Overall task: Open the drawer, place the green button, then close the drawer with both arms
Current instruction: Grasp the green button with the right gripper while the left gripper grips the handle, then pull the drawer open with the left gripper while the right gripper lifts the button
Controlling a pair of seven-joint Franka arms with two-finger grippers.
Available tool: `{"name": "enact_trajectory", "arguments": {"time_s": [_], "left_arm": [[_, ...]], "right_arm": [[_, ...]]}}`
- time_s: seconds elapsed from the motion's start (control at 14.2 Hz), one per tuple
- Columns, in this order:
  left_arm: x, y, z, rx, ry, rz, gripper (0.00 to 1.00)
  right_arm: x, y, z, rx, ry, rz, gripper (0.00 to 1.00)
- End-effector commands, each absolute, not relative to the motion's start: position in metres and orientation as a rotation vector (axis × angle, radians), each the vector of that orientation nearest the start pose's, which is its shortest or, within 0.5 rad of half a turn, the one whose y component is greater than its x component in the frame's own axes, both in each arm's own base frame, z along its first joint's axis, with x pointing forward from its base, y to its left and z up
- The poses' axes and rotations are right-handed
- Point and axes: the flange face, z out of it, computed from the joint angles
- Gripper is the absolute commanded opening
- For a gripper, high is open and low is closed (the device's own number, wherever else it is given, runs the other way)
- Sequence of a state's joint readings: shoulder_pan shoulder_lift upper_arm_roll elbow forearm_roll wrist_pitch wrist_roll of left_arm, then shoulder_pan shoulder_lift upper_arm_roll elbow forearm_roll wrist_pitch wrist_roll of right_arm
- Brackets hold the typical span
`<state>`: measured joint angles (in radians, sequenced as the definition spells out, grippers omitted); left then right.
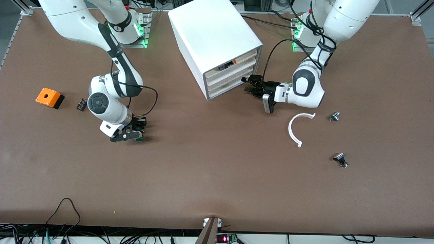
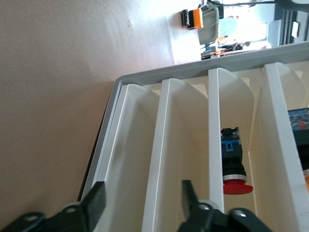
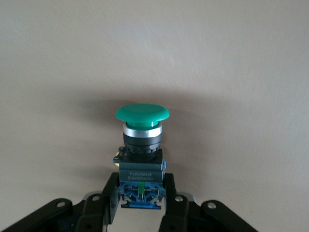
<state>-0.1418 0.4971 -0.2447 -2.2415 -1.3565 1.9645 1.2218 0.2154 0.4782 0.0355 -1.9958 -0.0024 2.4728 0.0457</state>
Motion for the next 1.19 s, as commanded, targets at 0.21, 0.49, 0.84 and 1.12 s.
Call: {"name": "enact_trajectory", "arguments": {"time_s": [0.21,0.49,0.84,1.12], "left_arm": [[0.398,-0.273,0.123,1.765,-0.455,-0.145,0.47],[0.395,-0.268,0.114,1.753,-0.478,-0.120,0.00],[0.416,-0.251,0.120,1.763,-0.451,-0.074,0.00],[0.465,-0.222,0.122,1.802,-0.489,-0.012,0.00]], "right_arm": [[0.618,0.177,0.328,-3.044,-0.346,-0.288,0.00],[0.647,0.226,0.412,-2.949,-0.241,-0.319,0.00],[0.661,0.294,0.446,-2.899,0.020,-0.266,0.00],[0.656,0.356,0.458,-2.805,0.342,-0.244,0.00]]}}
